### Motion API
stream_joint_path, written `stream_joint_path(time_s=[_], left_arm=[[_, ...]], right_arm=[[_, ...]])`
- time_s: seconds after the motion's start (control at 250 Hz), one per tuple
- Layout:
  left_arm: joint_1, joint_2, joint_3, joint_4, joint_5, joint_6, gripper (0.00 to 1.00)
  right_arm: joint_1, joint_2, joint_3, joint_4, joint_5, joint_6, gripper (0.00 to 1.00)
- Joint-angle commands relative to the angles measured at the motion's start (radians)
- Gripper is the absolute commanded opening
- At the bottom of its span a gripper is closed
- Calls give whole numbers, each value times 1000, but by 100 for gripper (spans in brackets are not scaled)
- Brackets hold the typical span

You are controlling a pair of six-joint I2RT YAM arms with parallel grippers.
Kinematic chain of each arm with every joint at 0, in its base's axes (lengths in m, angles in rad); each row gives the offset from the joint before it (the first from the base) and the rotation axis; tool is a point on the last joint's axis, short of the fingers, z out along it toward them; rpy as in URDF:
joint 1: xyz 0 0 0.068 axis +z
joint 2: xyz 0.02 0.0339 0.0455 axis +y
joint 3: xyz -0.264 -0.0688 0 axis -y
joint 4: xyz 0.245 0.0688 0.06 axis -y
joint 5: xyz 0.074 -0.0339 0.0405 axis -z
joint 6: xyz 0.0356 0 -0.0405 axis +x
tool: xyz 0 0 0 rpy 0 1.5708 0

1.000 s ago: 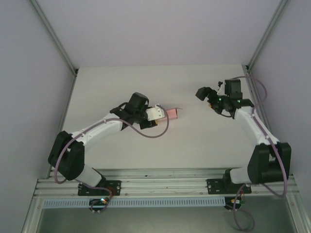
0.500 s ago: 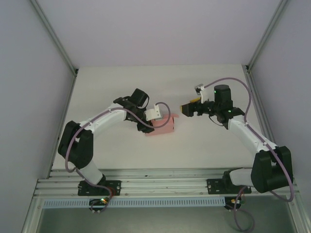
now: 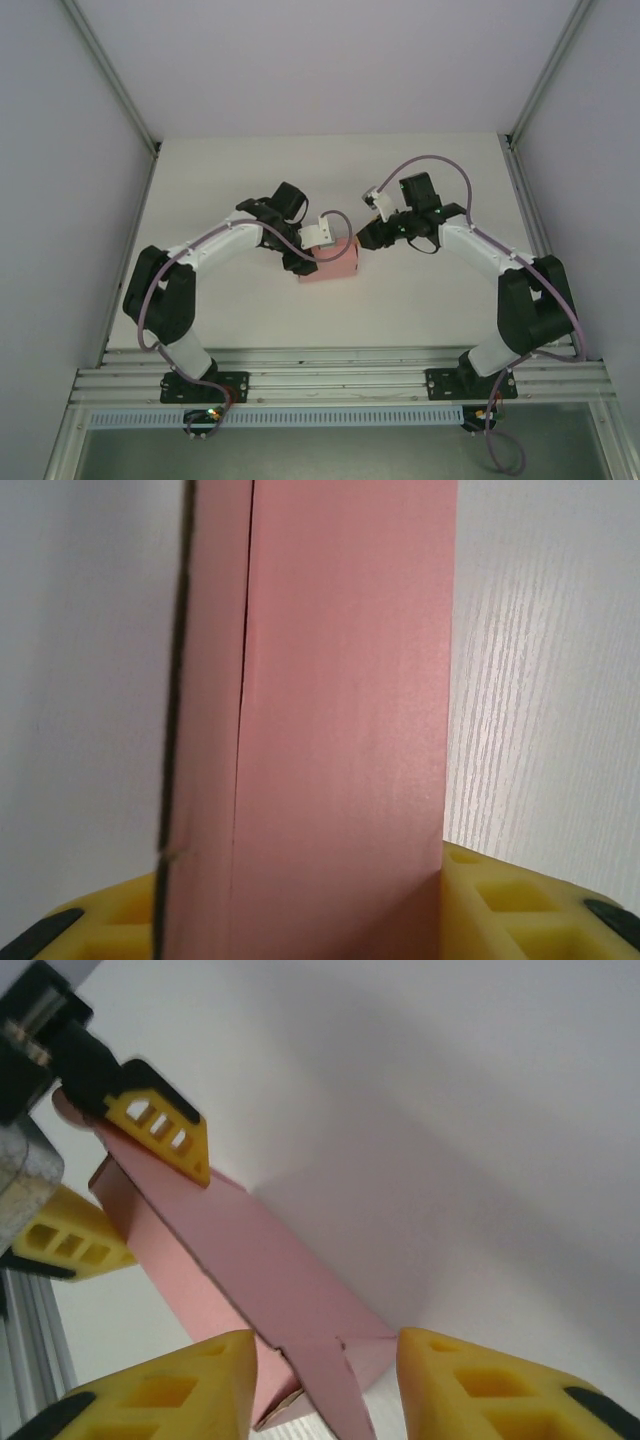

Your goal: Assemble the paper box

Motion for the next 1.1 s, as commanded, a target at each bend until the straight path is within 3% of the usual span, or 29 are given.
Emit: stream_joint_path(time_s=[0.0, 0.088, 0.252, 0.439, 0.587, 0.775, 0.887, 1.094], left_arm=[[2, 15, 40, -21, 18, 11, 46], [0, 18, 43, -20, 20, 13, 46], [1, 24, 51, -22, 19, 19, 45], [2, 26, 62, -24, 13, 17, 46], [2, 43, 74, -14, 5, -11, 45], [0, 55, 66, 30, 21, -32, 46], [-2, 67, 73, 38, 10, -36, 46], [-3, 75, 77, 42, 3, -47, 46]], right_arm=[[11, 3, 18, -56, -20, -22, 37], [12, -11, 5, -56, -34, -17, 50], [12, -18, -11, -68, -9, -18, 47], [18, 5, 28, -118, -19, -5, 14], [50, -14, 42, -121, -14, 116, 5], [106, -57, -77, 110, 47, 486, 0], [163, -78, -117, 158, 205, 535, 0], [244, -115, -195, 181, 551, 471, 0]])
